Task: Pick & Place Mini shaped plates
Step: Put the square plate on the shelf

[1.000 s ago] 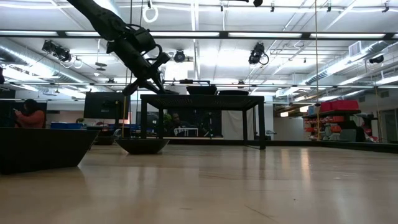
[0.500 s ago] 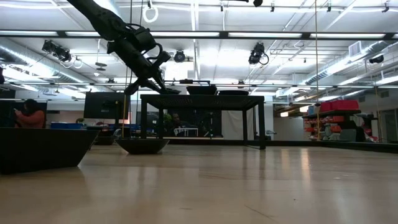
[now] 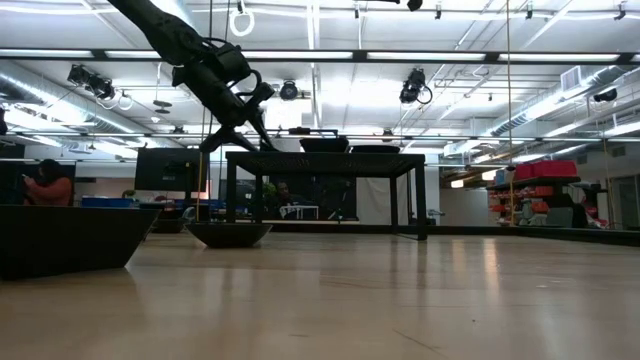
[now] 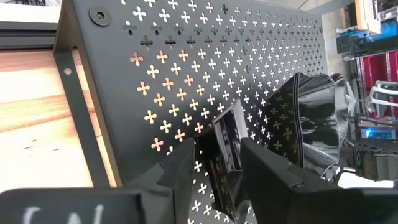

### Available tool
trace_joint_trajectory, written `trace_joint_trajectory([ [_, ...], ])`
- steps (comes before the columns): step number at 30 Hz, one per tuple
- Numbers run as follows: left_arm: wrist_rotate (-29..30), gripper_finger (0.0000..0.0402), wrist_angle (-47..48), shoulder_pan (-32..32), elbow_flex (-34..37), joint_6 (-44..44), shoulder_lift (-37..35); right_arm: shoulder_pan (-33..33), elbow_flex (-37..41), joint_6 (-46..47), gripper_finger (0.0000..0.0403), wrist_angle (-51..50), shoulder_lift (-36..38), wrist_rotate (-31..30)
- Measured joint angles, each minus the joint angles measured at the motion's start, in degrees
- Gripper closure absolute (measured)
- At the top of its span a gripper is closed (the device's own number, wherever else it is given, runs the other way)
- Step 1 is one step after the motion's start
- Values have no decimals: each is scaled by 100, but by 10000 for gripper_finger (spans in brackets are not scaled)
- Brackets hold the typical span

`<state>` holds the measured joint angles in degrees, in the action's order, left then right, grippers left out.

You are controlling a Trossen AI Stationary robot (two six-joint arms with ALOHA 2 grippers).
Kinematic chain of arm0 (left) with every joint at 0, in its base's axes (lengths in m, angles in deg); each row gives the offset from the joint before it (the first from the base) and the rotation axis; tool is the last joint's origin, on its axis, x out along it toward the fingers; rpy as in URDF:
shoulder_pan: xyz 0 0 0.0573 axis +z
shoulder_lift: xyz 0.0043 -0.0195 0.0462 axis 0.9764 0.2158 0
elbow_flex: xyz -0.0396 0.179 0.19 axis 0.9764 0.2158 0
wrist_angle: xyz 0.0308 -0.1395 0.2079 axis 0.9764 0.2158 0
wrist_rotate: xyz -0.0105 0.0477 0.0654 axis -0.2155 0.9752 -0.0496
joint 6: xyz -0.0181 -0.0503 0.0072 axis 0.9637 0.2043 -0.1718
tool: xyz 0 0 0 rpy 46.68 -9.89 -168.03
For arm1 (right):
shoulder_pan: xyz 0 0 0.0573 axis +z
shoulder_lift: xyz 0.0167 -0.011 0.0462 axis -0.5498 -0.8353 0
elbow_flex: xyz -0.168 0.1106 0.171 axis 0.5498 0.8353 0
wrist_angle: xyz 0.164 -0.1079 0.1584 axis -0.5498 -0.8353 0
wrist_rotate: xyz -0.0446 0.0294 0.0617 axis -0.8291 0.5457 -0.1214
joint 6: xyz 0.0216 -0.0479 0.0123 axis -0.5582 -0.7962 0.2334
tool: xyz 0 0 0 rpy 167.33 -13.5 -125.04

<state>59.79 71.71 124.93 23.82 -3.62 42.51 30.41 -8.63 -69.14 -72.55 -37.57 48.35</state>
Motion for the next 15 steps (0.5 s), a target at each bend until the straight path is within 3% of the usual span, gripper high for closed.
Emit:
trace_joint_trajectory([
  [15, -278, 212, 79, 7, 1, -315, 0, 0, 0, 113, 208, -4, 0, 0],
])
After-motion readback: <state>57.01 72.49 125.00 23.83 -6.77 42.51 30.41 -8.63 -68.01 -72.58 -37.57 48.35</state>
